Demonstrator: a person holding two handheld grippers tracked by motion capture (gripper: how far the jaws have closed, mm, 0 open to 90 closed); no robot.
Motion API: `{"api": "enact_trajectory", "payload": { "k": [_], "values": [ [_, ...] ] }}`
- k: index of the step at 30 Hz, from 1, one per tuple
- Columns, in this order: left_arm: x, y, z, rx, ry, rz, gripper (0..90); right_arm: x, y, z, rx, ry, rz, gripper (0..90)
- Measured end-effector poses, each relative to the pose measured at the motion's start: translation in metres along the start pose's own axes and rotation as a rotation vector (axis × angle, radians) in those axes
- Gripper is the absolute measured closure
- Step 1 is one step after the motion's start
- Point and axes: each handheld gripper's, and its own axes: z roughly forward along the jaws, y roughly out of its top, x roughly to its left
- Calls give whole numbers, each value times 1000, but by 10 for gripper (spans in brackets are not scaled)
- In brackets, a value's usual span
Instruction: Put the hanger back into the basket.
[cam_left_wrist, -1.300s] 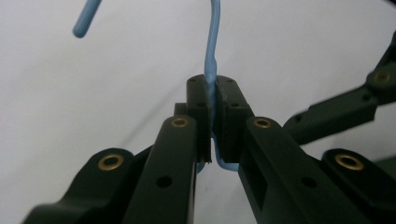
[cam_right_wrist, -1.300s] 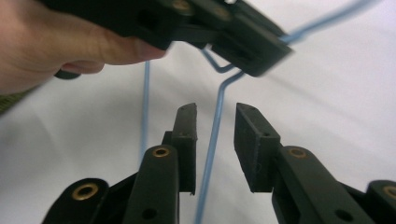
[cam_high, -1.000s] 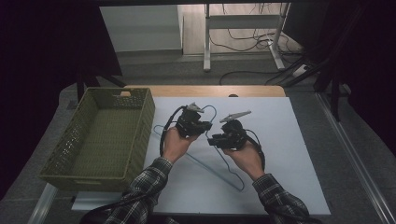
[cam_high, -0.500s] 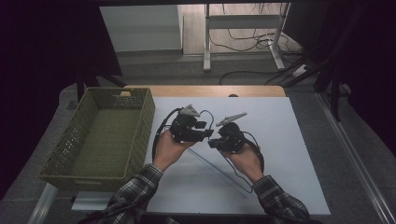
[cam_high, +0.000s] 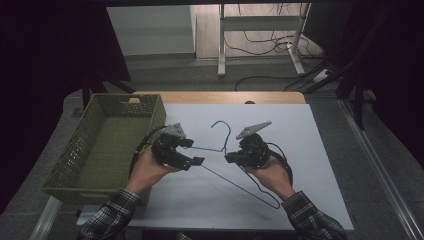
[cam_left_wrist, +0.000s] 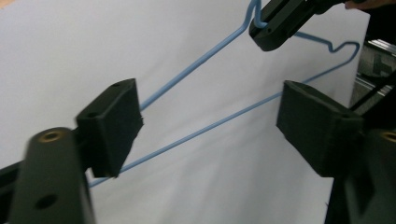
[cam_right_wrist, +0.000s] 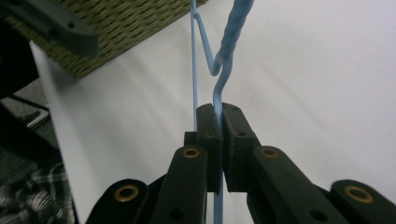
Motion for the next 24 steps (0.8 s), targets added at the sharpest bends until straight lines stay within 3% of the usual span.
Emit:
{"api": "enact_trajectory", "payload": {
  "k": [5, 7, 8, 12, 14, 16, 18, 24],
  "values": [
    [-8, 4, -2, 69, -21, 70, 352, 10, -2, -5, 14, 35, -41, 863],
    [-9, 9, 1, 96, -49, 104, 366, 13, -3, -6, 19, 39, -51, 862],
    [-9, 13, 4, 113, -69, 108, 423, 15, -3, -7, 21, 45, -58, 863],
    [-10, 20, 13, 150, -98, 146, 487, 18, -4, -10, 26, 66, -68, 863],
    [-11, 22, 15, 158, -99, 154, 511, 18, -4, -11, 29, 70, -66, 863],
    [-12, 26, 19, 187, -104, 189, 538, 19, -5, -12, 30, 81, -73, 862],
    [-14, 29, 23, 206, -106, 206, 615, 20, -5, -13, 32, 88, -81, 862],
    [-17, 37, 32, 265, -149, 265, 752, 21, -6, -16, 25, 112, -111, 862]
  ]
}}
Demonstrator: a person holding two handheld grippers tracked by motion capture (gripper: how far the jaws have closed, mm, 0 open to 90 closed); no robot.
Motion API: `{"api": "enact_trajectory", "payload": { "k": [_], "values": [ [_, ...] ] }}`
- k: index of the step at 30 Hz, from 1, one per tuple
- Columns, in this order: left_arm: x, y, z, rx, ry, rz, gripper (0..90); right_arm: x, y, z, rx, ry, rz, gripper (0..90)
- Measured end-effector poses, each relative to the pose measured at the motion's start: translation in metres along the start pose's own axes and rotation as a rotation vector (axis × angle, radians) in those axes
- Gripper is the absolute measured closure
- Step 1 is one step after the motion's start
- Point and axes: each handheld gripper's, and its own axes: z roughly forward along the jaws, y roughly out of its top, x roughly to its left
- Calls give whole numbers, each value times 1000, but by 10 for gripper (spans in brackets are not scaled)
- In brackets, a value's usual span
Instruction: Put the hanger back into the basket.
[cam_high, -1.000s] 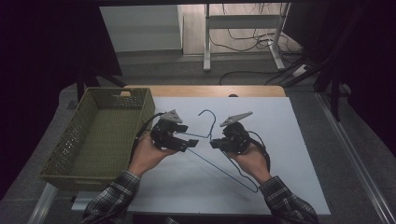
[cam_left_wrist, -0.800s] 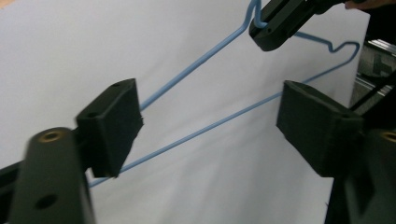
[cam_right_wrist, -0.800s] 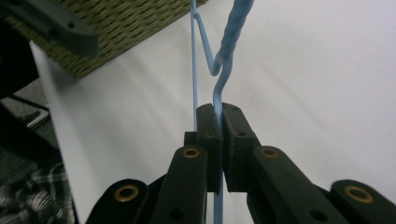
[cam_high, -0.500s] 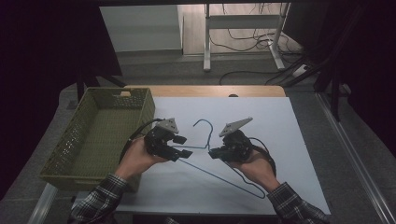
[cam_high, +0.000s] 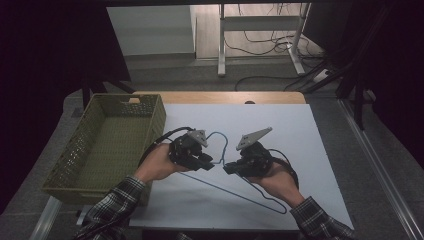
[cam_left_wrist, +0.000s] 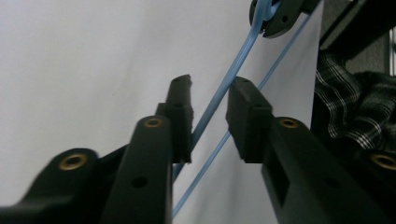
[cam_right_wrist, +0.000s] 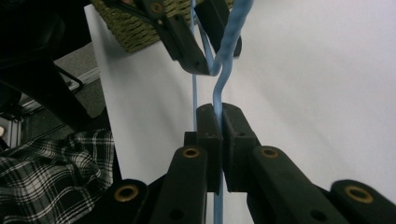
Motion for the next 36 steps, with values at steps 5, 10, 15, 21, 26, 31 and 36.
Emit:
{"api": "enact_trajectory", "payload": {
  "k": [5, 10, 15, 21, 26, 31, 36],
  "values": [
    [-8, 4, 4, 26, -10, 26, 868, -1, -1, -1, 25, -80, -40, 848],
    [-7, 4, 2, 5, -10, -20, 872, -3, -1, -8, -9, -116, -38, 653],
    [-3, 1, -3, -47, 14, -102, 872, -4, -1, -23, -63, -145, -27, 411],
    [1, -4, -17, -118, 13, -172, 872, -4, -4, -33, -126, -152, -24, 263],
    [5, -12, -30, -182, 34, -223, 873, -1, -7, -40, -142, -168, -22, 218],
    [9, -21, -46, -222, 50, -256, 872, -2, -12, -45, -155, -175, -9, 215],
    [13, -28, -63, -251, 83, -283, 873, -4, -18, -47, -159, -176, 14, 213]
  ]
}}
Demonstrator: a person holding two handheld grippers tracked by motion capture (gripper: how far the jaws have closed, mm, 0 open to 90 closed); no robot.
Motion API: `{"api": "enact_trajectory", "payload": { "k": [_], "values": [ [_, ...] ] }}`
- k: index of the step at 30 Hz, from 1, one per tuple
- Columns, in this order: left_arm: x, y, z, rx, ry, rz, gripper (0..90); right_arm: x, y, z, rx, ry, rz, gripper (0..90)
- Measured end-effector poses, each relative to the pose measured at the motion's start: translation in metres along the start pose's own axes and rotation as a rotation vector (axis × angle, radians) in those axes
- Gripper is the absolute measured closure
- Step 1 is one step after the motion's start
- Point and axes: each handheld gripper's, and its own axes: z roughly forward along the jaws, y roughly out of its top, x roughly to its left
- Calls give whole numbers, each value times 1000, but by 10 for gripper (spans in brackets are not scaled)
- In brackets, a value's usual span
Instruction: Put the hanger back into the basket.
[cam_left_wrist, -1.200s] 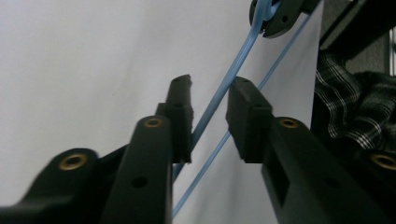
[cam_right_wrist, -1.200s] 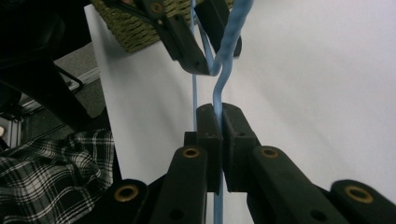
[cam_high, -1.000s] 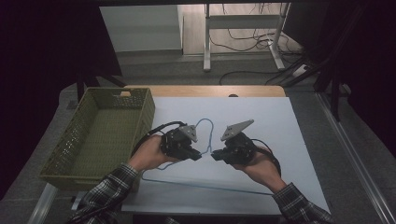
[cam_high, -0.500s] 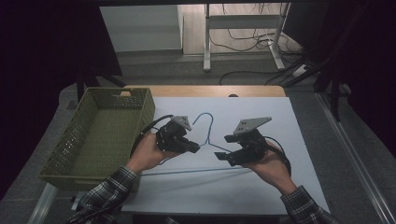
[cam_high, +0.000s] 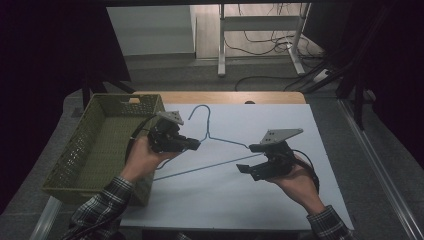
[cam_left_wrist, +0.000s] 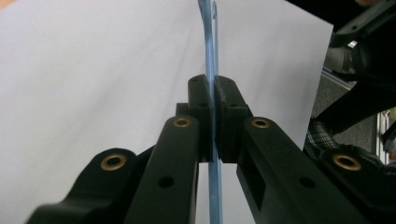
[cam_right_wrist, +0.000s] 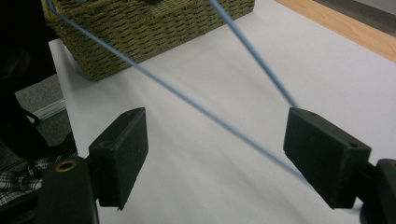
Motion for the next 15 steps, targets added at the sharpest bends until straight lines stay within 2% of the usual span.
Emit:
{"api": "enact_trajectory", "payload": {
  "k": [1, 3, 4, 5, 6, 7, 10, 11, 12, 15],
  "values": [
    [0, 0, 0, 0, 0, 0, 873, 0, -1, 0, 1, -1, 2, 212],
    [5, -1, -12, -20, 16, -16, 872, -1, -3, -1, -2, -1, 9, 212],
    [5, -1, -12, -20, 16, -16, 872, -2, -4, -1, -4, -2, 14, 210],
    [9, -1, -22, -35, 35, -25, 873, -2, -5, -1, -5, -2, 17, 210],
    [9, -1, -22, -35, 35, -25, 873, -2, -5, -1, -5, -2, 17, 210],
    [11, -3, -29, -52, 57, -37, 872, -3, -7, -2, -7, -3, 28, 209],
    [15, -5, -39, -64, 78, -44, 872, -4, -10, -3, -15, -6, 38, 205],
    [19, -8, -48, -76, 103, -54, 873, -5, -11, -4, -17, -6, 43, 203],
    [19, -8, -48, -76, 103, -54, 872, -5, -11, -4, -17, -6, 43, 203],
    [28, -17, -65, -98, 145, -82, 873, -7, -16, -6, -25, -15, 58, 177]
  ]
}}
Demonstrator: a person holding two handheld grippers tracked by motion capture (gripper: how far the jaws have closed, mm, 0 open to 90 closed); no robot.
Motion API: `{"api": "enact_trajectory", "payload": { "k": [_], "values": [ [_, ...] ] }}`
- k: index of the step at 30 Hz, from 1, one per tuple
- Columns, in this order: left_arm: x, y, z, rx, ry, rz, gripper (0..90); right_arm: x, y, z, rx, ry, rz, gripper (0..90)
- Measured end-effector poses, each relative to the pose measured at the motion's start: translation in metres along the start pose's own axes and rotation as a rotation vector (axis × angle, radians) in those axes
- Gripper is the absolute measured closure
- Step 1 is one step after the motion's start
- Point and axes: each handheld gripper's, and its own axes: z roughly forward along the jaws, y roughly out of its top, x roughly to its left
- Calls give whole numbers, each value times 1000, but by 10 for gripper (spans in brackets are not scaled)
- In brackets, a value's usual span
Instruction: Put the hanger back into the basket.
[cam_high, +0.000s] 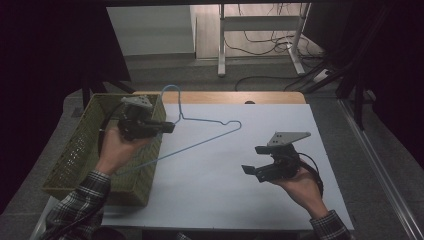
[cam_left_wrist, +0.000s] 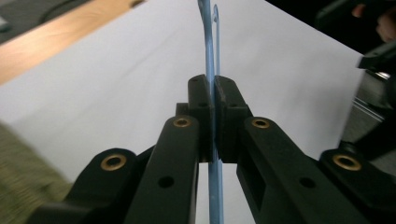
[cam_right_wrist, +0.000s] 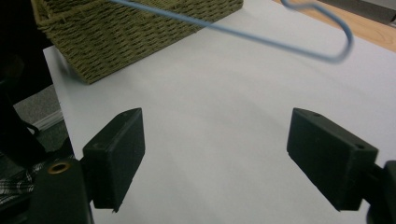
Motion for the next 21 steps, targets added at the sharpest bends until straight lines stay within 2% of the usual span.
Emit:
{"api": "enact_trajectory", "payload": {
  "k": [1, 2, 4, 8, 10, 11, 12, 14, 16, 19, 20, 21],
  "values": [
    [0, 0, 0, 0, 0, 0, 873, 0, 0, 0, 0, 0, 0, 177],
    [6, -4, -8, -11, 24, -13, 873, -1, -3, -1, -4, -10, 8, 164],
    [12, -9, -15, -21, 48, -27, 872, -2, -6, -2, -6, -21, 14, 152],
    [21, -17, -26, -35, 78, -54, 872, -4, -13, -3, -8, -24, 28, 146],
    [30, -25, -38, -46, 111, -76, 872, -5, -17, -4, -6, -26, 37, 146],
    [30, -25, -38, -46, 111, -76, 873, -6, -19, -4, -4, -28, 42, 145],
    [35, -30, -46, -56, 135, -90, 873, -6, -21, -5, -1, -31, 48, 144],
    [38, -33, -50, -60, 147, -98, 873, -7, -23, -5, -1, -35, 50, 143],
    [46, -43, -62, -76, 182, -122, 873, -10, -28, -6, 2, -39, 62, 141],
    [51, -50, -71, -91, 202, -137, 873, -11, -32, -8, 3, -47, 73, 139],
    [57, -58, -80, -107, 224, -155, 873, -12, -33, -9, 3, -50, 74, 139],
    [57, -58, -80, -107, 224, -155, 873, -12, -34, -9, 4, -50, 79, 138]
  ]
}}
